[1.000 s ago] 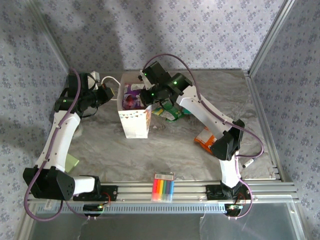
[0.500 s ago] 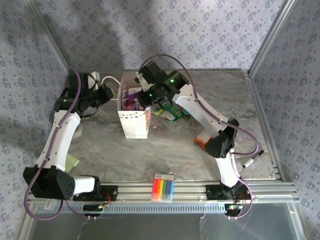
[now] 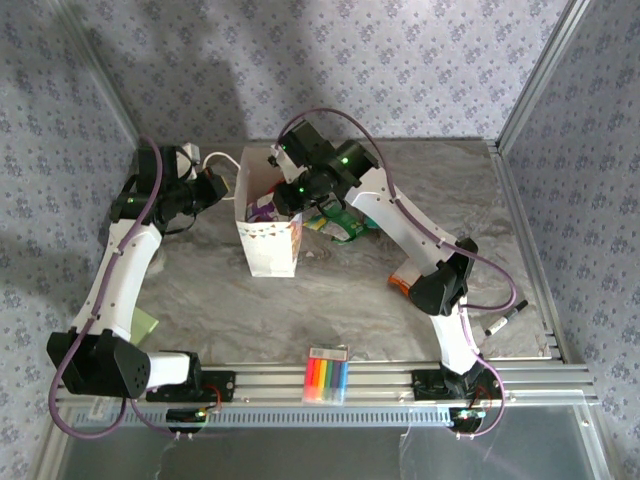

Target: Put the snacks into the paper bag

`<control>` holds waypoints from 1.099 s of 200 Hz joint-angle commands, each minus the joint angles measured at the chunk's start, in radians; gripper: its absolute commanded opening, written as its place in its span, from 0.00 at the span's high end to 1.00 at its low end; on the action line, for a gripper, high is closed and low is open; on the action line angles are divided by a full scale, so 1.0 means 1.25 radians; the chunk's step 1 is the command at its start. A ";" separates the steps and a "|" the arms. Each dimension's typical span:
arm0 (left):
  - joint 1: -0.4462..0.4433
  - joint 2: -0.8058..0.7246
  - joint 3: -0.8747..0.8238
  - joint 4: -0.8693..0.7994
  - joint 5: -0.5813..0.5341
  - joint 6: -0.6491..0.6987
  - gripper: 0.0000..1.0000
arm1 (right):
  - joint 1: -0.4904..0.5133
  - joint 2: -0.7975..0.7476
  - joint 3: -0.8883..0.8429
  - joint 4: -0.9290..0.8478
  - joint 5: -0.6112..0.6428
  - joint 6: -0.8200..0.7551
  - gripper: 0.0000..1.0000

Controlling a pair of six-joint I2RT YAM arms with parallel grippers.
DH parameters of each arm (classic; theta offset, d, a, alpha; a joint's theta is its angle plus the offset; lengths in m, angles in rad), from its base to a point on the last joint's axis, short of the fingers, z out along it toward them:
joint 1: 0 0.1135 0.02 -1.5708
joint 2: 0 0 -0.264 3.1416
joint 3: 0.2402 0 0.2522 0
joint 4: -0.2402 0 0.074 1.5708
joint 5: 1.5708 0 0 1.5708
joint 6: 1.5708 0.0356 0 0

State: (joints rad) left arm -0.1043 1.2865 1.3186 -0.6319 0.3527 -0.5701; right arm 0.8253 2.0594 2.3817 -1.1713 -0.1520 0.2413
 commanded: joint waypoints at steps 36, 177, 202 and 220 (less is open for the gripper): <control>0.005 0.006 0.009 -0.004 0.020 -0.007 0.94 | 0.004 -0.008 0.025 -0.023 -0.007 -0.014 0.81; -0.010 0.009 0.033 -0.020 0.044 -0.008 0.94 | 0.005 -0.165 -0.019 -0.003 0.153 0.020 0.80; -0.016 0.009 0.042 -0.022 0.042 -0.007 0.94 | 0.003 -0.218 -0.067 0.006 0.179 0.019 0.79; -0.018 0.010 0.046 -0.026 0.041 -0.005 0.94 | 0.000 -0.262 -0.119 0.013 0.201 0.024 0.79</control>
State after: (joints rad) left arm -0.1196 1.2953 1.3334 -0.6395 0.3809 -0.5705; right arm 0.8299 1.7935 2.3013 -1.1610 0.0399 0.2558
